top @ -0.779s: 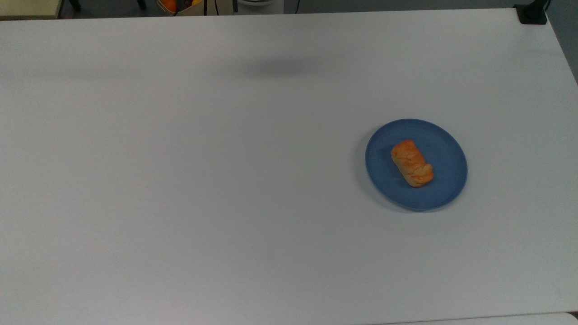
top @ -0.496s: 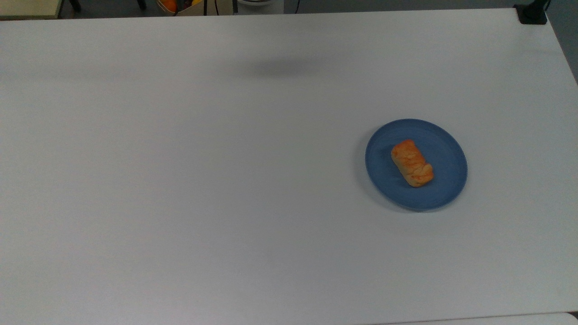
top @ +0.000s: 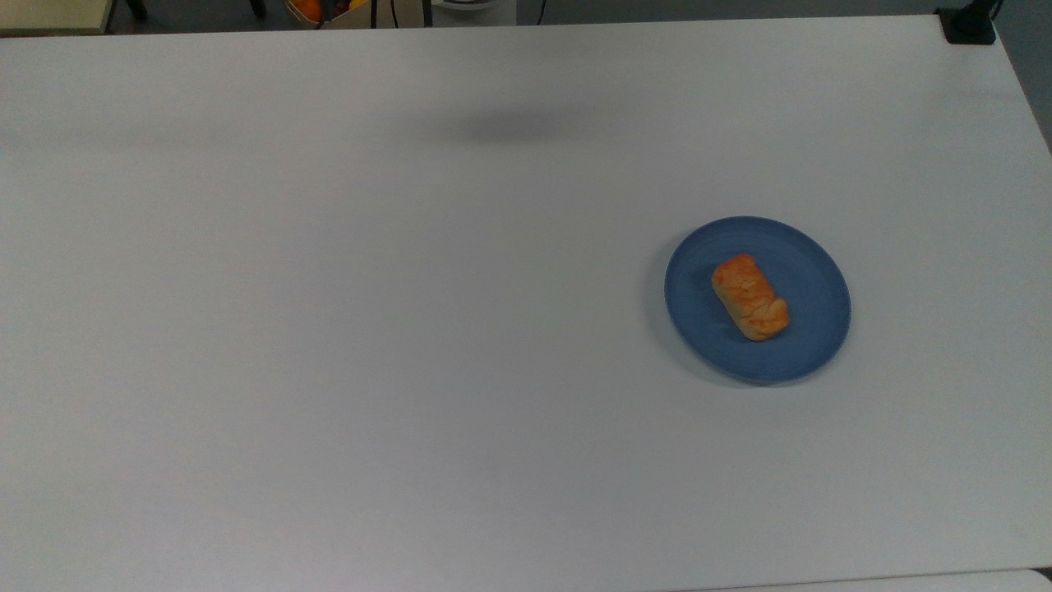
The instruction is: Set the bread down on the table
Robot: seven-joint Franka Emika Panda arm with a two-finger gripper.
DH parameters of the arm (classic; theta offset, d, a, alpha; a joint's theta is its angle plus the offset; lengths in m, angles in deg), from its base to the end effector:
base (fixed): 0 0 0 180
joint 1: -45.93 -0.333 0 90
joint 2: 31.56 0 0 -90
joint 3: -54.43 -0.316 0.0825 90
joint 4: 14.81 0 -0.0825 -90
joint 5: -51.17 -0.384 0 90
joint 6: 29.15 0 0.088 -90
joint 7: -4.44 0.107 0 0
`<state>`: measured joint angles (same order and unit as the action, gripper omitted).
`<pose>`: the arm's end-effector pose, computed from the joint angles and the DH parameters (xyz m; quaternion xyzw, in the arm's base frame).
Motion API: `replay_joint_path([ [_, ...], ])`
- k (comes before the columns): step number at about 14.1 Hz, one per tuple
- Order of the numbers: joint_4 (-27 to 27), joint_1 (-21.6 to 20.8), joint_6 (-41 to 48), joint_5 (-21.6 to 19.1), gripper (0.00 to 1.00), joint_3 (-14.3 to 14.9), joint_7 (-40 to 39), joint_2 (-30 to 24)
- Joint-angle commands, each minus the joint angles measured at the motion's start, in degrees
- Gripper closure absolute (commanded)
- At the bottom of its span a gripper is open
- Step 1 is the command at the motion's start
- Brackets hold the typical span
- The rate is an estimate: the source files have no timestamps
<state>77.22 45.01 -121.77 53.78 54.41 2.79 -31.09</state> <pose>0.5606 0.0045 0.6073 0.9995 0.0236 0.0009 0.0228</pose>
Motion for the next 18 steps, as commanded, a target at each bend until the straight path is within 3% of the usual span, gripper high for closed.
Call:
replay_joint_path([
  [1,-0.8,-2.7,-4.1,-5.0,0.0,-0.2,-0.3,0.8],
  [8,-0.8,-14.5,-16.2,-5.5,0.0,-0.8,8.9,5.1],
  [13,-0.8,-23.2,-30.6,-4.7,0.0,-0.8,13.6,13.0],
  [18,-0.8,-26.8,-40.2,-3.5,0.0,-0.8,13.6,20.3],
])
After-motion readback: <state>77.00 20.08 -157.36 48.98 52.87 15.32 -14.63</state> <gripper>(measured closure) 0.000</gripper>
